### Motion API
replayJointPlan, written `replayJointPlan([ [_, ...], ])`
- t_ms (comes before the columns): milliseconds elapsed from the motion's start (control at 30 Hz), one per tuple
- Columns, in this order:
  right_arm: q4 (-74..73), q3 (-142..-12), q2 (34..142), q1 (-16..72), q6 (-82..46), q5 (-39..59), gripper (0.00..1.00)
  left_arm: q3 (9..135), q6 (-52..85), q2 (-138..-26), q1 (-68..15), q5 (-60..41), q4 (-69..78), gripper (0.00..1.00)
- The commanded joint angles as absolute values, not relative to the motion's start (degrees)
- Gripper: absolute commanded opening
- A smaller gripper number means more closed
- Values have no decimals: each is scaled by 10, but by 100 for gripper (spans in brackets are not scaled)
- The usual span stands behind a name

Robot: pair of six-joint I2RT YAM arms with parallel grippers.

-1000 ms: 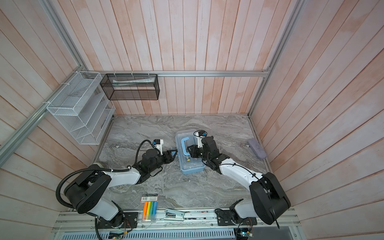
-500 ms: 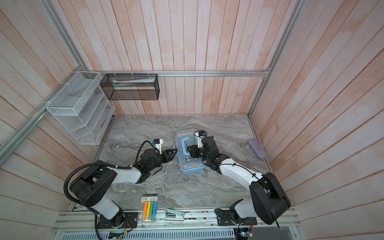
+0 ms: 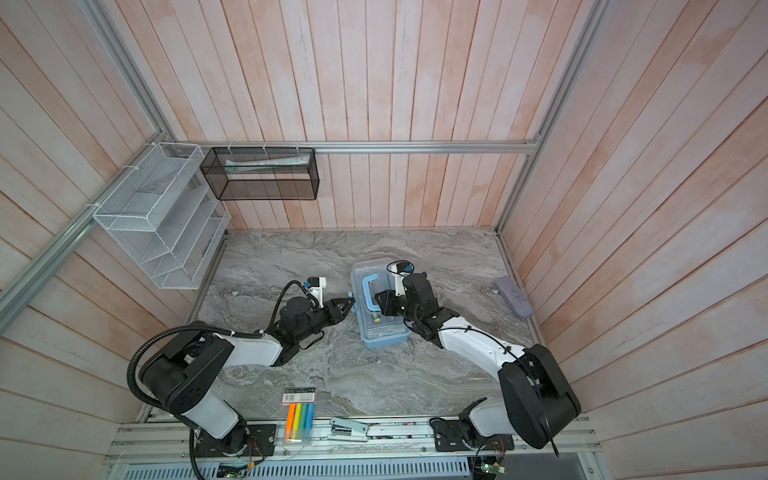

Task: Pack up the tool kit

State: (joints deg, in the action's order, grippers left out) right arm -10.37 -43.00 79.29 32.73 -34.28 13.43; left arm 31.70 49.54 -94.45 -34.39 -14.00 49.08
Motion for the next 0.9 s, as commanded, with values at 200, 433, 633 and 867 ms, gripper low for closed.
replayJointPlan([
  [200,-48,-423,816,325,-333,131,20,335,493,-968,-340,-161,512,39],
  [433,-43,-425,816,326,-331,127,20,337,494,-976,-339,-158,511,38],
  [633,-43,-423,816,326,-331,124,20,342,495,-984,-338,-159,507,38],
  [867,-43,-423,818,326,-331,125,20,351,500,-995,-338,-166,509,38],
])
